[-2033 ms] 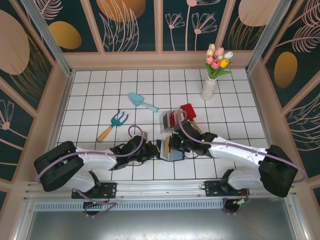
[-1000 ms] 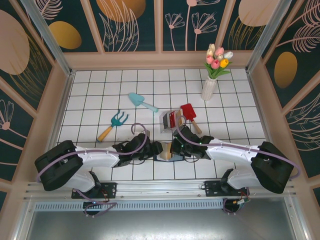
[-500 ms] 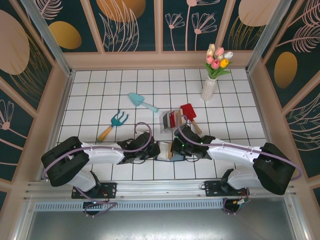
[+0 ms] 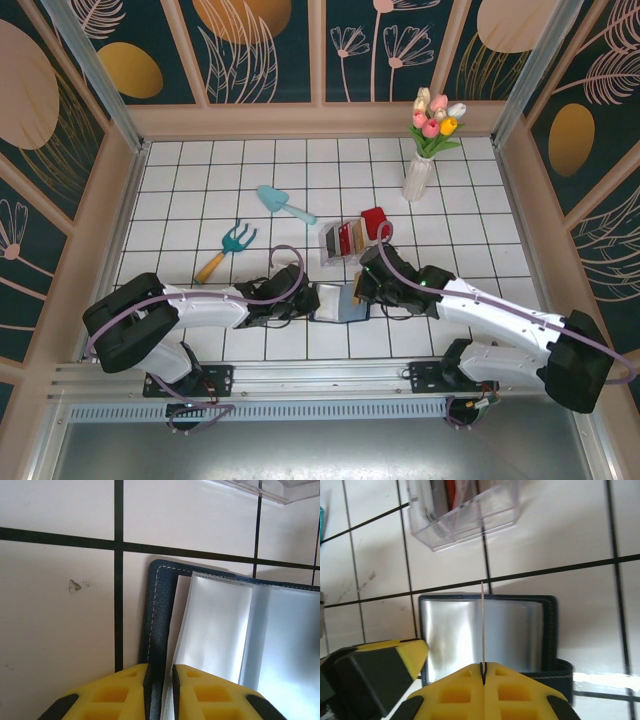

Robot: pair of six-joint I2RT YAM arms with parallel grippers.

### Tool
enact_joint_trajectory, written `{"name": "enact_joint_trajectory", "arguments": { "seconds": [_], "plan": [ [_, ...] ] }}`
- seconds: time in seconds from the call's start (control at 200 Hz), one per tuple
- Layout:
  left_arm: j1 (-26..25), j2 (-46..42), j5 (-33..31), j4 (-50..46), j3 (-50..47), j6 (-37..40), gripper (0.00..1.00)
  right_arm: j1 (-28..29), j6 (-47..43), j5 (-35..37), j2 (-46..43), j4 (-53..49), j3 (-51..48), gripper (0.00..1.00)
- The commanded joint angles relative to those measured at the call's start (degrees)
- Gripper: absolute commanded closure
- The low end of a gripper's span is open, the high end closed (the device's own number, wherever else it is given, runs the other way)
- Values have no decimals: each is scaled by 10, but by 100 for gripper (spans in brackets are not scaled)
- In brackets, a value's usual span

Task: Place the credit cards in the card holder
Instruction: Flip over the card slot in the card holder.

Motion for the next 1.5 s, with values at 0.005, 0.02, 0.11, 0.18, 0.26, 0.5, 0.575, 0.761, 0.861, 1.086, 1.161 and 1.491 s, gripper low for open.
{"name": "enact_joint_trajectory", "arguments": {
  "seconds": [0.005, 0.02, 0.11, 0.18, 0.26, 0.5, 0.575, 0.761, 0.861, 1.086, 1.161, 1.491],
  "plan": [
    [-2, 5, -4, -18, 10, 12, 78, -5, -4, 38, -15, -75, 13, 100],
    [-2, 4, -4, -17, 10, 11, 78, -5, -3, 38, -15, -76, 13, 100],
    [-2, 4, -4, -18, 9, 12, 78, -5, -2, 42, -14, -85, 14, 100],
    [-2, 4, -3, -18, 9, 12, 78, -5, -1, 45, -13, -87, 12, 100],
    [-3, 6, -2, -18, 10, 12, 77, -6, -1, 42, -10, -84, 10, 100],
    [-2, 9, 2, -16, 10, 12, 78, -8, 0, 19, -6, -34, -12, 100],
    [-2, 10, 5, -14, 10, 11, 78, -9, 2, 10, -1, -13, -21, 100],
    [-2, 12, 9, -12, 10, 10, 78, -9, 2, -5, 19, 12, -30, 100],
    [-2, 13, 11, -11, 9, 10, 78, -10, -1, -5, 26, 17, -28, 100],
    [-3, 14, 10, -12, 9, 10, 78, -10, -14, 31, 11, -49, 7, 100],
    [-2, 14, 10, -10, 9, 9, 78, -10, -19, 33, 6, -60, 11, 100],
    [-2, 12, 9, -13, 8, 9, 78, -10, -22, 34, 1, -68, 10, 100]
  ]
}}
